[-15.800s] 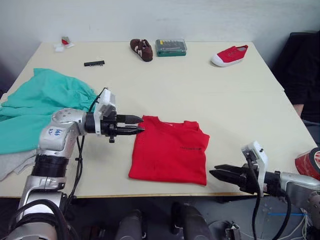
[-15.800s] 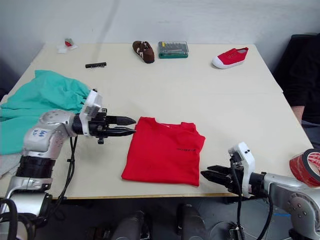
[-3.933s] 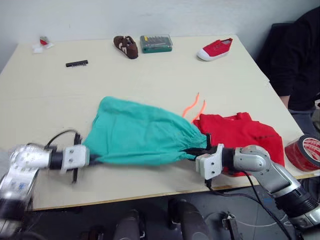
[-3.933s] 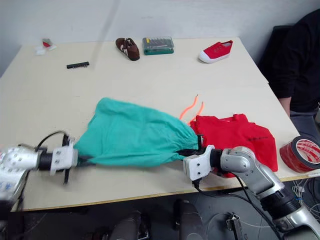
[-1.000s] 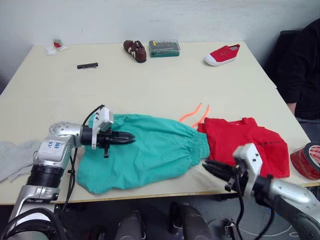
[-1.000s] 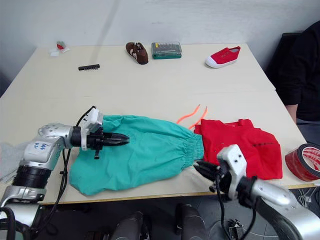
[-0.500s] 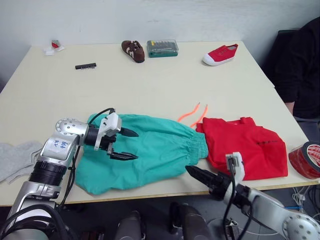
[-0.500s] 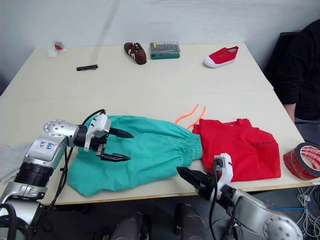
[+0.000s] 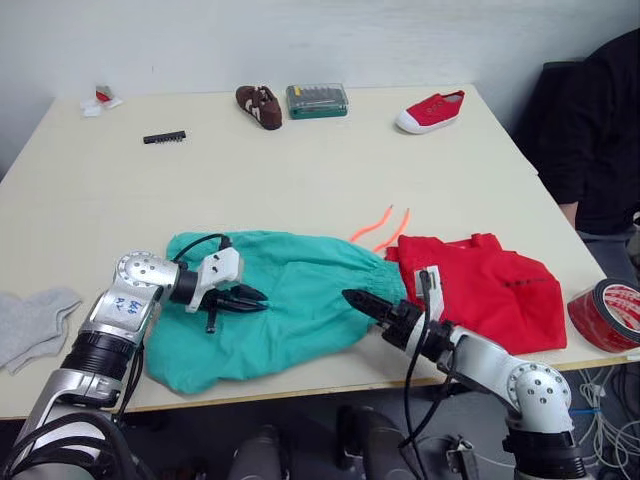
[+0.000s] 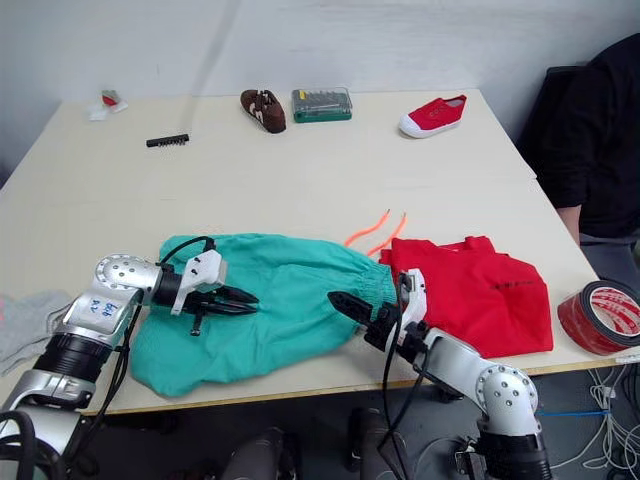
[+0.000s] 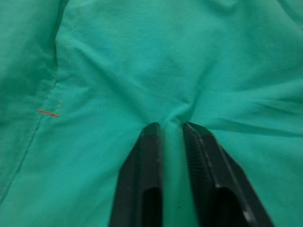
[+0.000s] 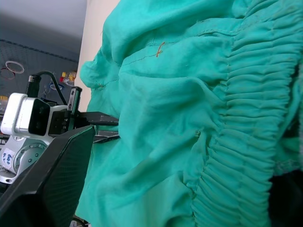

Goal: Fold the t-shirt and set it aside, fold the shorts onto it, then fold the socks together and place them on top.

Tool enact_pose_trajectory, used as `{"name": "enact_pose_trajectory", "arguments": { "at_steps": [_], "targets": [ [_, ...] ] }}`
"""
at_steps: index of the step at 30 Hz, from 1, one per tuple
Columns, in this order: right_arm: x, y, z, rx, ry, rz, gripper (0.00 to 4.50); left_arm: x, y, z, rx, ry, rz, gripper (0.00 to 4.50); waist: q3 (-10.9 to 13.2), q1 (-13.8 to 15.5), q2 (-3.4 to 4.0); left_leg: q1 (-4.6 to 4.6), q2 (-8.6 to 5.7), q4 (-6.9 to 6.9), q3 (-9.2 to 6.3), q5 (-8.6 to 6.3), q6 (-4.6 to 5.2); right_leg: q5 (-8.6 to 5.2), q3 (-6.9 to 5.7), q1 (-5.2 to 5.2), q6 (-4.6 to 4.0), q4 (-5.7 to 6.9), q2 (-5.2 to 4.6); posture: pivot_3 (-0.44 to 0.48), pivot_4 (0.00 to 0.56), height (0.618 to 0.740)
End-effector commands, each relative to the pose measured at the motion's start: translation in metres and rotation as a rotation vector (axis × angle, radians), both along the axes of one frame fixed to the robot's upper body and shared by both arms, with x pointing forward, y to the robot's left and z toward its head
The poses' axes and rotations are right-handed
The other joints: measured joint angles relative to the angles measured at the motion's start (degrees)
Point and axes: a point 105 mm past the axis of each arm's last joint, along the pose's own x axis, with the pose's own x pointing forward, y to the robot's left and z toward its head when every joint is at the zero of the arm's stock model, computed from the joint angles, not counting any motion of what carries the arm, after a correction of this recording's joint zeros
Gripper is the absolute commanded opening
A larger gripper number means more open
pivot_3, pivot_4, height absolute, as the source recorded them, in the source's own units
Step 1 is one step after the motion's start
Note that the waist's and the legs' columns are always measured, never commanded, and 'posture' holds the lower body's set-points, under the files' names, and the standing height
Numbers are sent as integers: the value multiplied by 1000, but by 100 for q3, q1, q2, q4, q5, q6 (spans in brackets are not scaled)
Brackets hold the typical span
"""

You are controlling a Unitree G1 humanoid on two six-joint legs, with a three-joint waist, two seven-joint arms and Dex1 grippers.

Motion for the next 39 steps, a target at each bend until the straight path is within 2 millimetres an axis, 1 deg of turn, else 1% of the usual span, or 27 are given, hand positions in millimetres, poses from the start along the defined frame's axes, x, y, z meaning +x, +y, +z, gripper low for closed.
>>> {"name": "enact_pose_trajectory", "arguments": {
  "at_steps": [1,2,5,8,10,11,13,15,18,20,21,23,24,27,28,30,32,35,37,39],
  "targets": [
    [0,-1,-6,-61,0,10,3542,0,0,-15,32,19,13,0,-2,0,7,0,0,-1,1,0,0,0,0,0,0,0,0,0,150,740],
    [0,-1,-3,-66,-17,16,3190,0,0,-15,32,18,14,0,-2,-1,10,0,0,-1,1,1,0,0,1,0,0,0,-1,0,150,740],
    [-9,5,22,-129,-184,122,2141,5,2,-17,26,5,47,0,5,26,23,-1,-2,-1,1,2,2,0,0,-1,0,0,-2,0,150,740],
    [-16,12,41,-122,-276,207,1086,7,3,-18,20,4,59,0,6,53,29,-1,-4,-2,2,1,8,0,1,-2,1,-1,-5,0,150,740],
    [-15,19,56,-134,-356,266,417,8,2,-18,6,9,73,0,5,81,31,0,-3,-2,1,2,10,0,0,-2,2,-1,-4,0,150,740],
    [-14,22,60,-140,-380,282,67,8,2,-18,2,10,77,0,5,100,32,0,-3,-2,1,3,11,1,0,-2,2,0,-4,0,150,740],
    [-13,38,75,-138,-460,374,29,11,1,-22,-1,-5,99,0,6,119,35,1,-2,-3,1,5,13,1,-1,-2,2,0,-3,0,150,740],
    [-14,53,83,-141,-508,466,29,16,1,-25,-5,-16,128,0,4,133,41,-1,-2,-3,2,6,16,1,-1,-5,2,0,-4,0,150,740],
    [-10,73,84,-166,-542,561,29,22,1,-29,-7,-34,169,0,3,153,43,-1,-3,-3,-1,8,18,1,-4,-4,2,0,-6,0,150,740],
    [-4,88,82,-197,-567,606,29,27,0,-29,-24,-49,203,0,2,151,43,-2,-6,-3,-1,8,20,2,-6,-3,2,1,-9,0,150,740],
    [-1,98,78,-221,-577,636,29,30,-1,-26,-42,-57,225,0,2,142,43,-3,-7,-3,-1,9,21,3,-7,-3,3,1,-11,0,150,740],
    [14,123,67,-306,-614,664,29,33,0,-14,-107,-75,290,0,2,114,44,-3,-8,-3,0,10,22,5,-8,-4,2,3,-12,0,150,740],
    [19,130,63,-337,-633,671,29,33,2,-9,-129,-82,310,0,2,102,43,-3,-7,-3,2,11,21,6,-9,-5,1,4,-12,0,150,740],
    [27,139,65,-338,-672,670,29,20,16,13,-223,-60,358,0,2,20,43,-6,-2,-10,3,16,8,4,-18,-16,-4,10,-8,0,150,740],
    [28,142,68,-323,-684,677,10,12,23,20,-247,-46,371,204,2,-18,43,-20,0,-11,3,34,-29,2,-21,-28,-7,11,-7,0,150,740],
    [25,148,74,-295,-705,701,604,-7,38,29,-257,-24,387,590,0,-87,39,-72,0,-8,10,41,-34,3,-20,-77,-7,35,-7,0,150,740],
    [21,153,77,-281,-734,743,1199,-28,52,38,-270,5,414,1217,1,-160,40,-94,-1,-9,22,44,-34,3,-13,-106,-7,36,-6,0,150,740],
    [13,160,80,-277,-798,805,2305,-52,71,56,-331,66,498,2211,4,-185,43,-98,0,-19,22,40,-33,2,-13,-109,-8,19,-4,0,150,740],
    [8,165,87,-238,-848,829,2958,-59,86,68,-369,75,564,2802,5,-179,44,-96,-1,-18,21,39,-31,2,-10,-107,-8,16,-5,0,150,740],
    [3,169,98,-173,-876,847,3653,-59,95,75,-377,57,611,3452,6,-154,46,-91,-2,-16,19,38,-34,2,-9,-106,-8,3,-7,0,150,740]
  ]
}}
